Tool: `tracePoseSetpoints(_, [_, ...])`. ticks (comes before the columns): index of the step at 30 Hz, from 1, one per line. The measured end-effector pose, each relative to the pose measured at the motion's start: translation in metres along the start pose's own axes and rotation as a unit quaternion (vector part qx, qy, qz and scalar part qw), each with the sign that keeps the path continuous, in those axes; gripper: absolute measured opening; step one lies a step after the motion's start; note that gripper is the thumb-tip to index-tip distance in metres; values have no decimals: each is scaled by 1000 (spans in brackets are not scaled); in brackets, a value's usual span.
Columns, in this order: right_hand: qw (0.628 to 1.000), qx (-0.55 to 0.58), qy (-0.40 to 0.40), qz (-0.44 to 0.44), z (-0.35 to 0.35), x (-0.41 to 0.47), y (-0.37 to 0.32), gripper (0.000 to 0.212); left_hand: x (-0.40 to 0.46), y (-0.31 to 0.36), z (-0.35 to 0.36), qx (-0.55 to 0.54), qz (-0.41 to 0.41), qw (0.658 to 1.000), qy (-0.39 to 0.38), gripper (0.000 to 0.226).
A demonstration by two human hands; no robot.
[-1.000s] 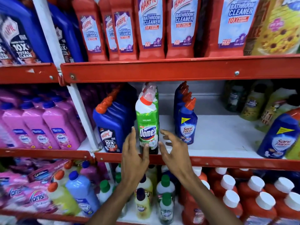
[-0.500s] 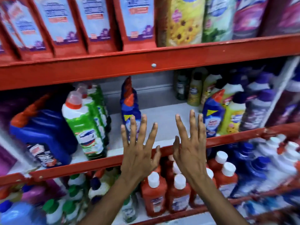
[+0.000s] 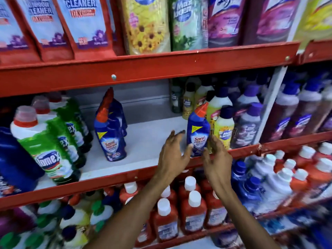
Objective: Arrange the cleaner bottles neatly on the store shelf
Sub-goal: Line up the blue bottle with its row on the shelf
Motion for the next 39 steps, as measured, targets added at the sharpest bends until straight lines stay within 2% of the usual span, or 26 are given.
tracePoseSetpoints(5, [997,58,-40,39,-4,13,8,36,6,5,12,-124,-86,989,-5,37])
tracePoseSetpoints(10, [992,112,-48,33,2,10,-14,29,-12,4,-9,-174,-74,980,58,30])
tracePoseSetpoints(15, [975,204,-91,11,39,-17,-68,32,-42,-27,-71,-151,-42,975,161,33])
tracePoseSetpoints(20, [961,231,-152,5,98,-49,-105,24,-73,-71,-129,-84,-64,969,225,34])
tracePoseSetpoints(25, [958,207,-200,12,140,-64,-122,23,-86,-105,-156,-72,-116,967,215,28])
tracePoseSetpoints(28, [958,192,-213,17,154,-71,-122,23,-89,-120,-160,-57,-125,970,198,32])
tracePoseSetpoints(35, [963,164,-211,22,161,-77,-119,23,-95,-130,-163,-63,-128,973,179,34])
tracePoseSetpoints(39, [959,182,-213,36,158,-79,-121,30,-96,-127,-167,-76,-143,972,170,41])
Point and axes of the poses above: each hand's wrist, its own x-axis towards the middle knuckle, its own z-axis out of the palm, y = z × x, the point moved 1 cm from there along x, towards the middle knuckle, and after that the axes turned 2 degrees about -z, right-handed, at the moved point
